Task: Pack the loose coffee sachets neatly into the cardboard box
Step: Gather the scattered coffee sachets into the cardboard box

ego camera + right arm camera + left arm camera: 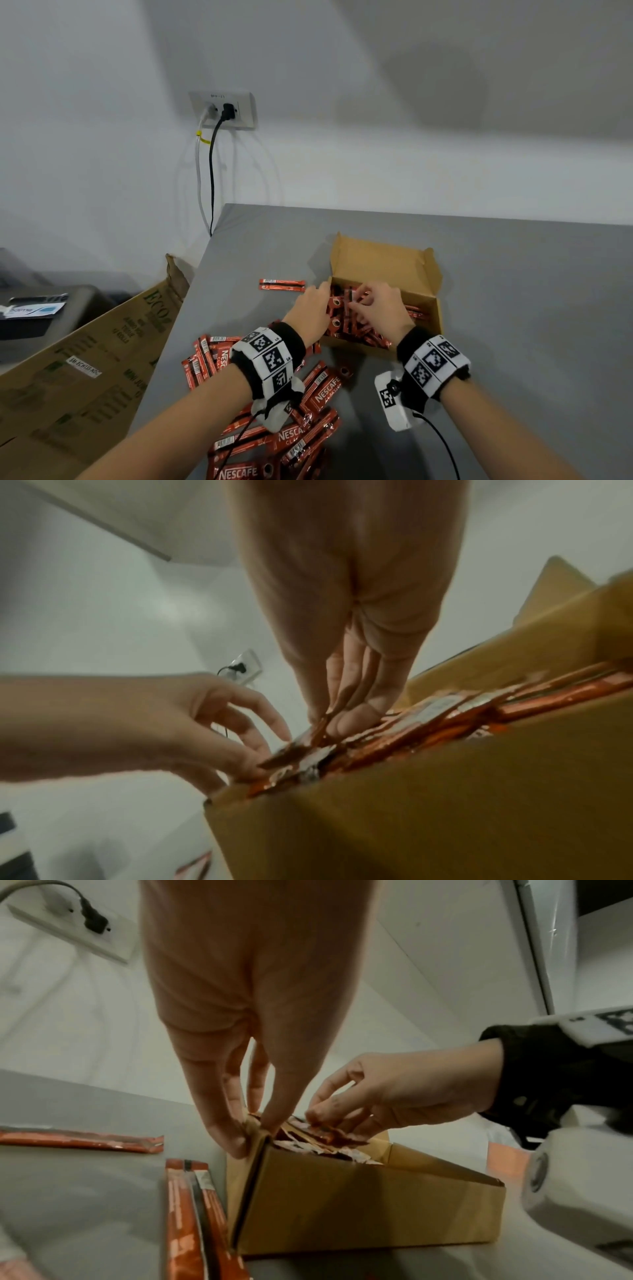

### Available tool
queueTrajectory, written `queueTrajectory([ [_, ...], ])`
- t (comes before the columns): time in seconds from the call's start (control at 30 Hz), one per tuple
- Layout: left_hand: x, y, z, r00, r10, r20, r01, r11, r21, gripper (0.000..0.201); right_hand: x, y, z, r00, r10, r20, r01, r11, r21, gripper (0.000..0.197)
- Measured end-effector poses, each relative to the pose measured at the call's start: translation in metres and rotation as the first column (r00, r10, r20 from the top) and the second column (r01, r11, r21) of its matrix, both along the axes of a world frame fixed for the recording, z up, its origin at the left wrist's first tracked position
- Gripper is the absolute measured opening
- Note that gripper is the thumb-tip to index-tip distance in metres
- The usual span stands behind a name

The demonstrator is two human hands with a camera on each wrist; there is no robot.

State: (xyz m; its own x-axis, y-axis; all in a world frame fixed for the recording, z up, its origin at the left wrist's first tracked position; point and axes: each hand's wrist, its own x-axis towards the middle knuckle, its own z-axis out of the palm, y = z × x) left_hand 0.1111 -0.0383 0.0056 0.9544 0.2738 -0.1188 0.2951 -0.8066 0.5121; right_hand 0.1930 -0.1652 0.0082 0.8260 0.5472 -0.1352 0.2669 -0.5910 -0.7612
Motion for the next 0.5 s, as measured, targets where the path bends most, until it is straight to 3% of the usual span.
queueTrajectory([
  [0.17,-0.008,-0.007,-0.003,1.0,0.003,-0.019,-0.004,1.0,-0.02,0.014,-0.003,0.01,-0.01,0.99,0.091,0.106,-0.079,0.99,-0.117,0.016],
  [0.27,-0.012,-0.009,-0.005,1.0,-0.02,-0.009,0.02,0.999,0.025,0.027,-0.005,0.005,-0.008,0.986,0.103,0.132,-0.093,0.993,-0.077,0.012],
  [0.37,-0.011,-0.005,-0.005,0.997,-0.03,0.066,0.018,0.984,0.176,0.039,0.007,-0.015,0.004,0.976,-0.011,0.218,0.024,0.998,-0.054,0.016],
  [0.5,-0.006,-0.003,-0.002,0.987,-0.154,0.05,0.133,0.949,0.287,0.031,0.028,-0.047,0.008,0.954,-0.119,0.276,0.202,0.935,-0.293,0.023],
])
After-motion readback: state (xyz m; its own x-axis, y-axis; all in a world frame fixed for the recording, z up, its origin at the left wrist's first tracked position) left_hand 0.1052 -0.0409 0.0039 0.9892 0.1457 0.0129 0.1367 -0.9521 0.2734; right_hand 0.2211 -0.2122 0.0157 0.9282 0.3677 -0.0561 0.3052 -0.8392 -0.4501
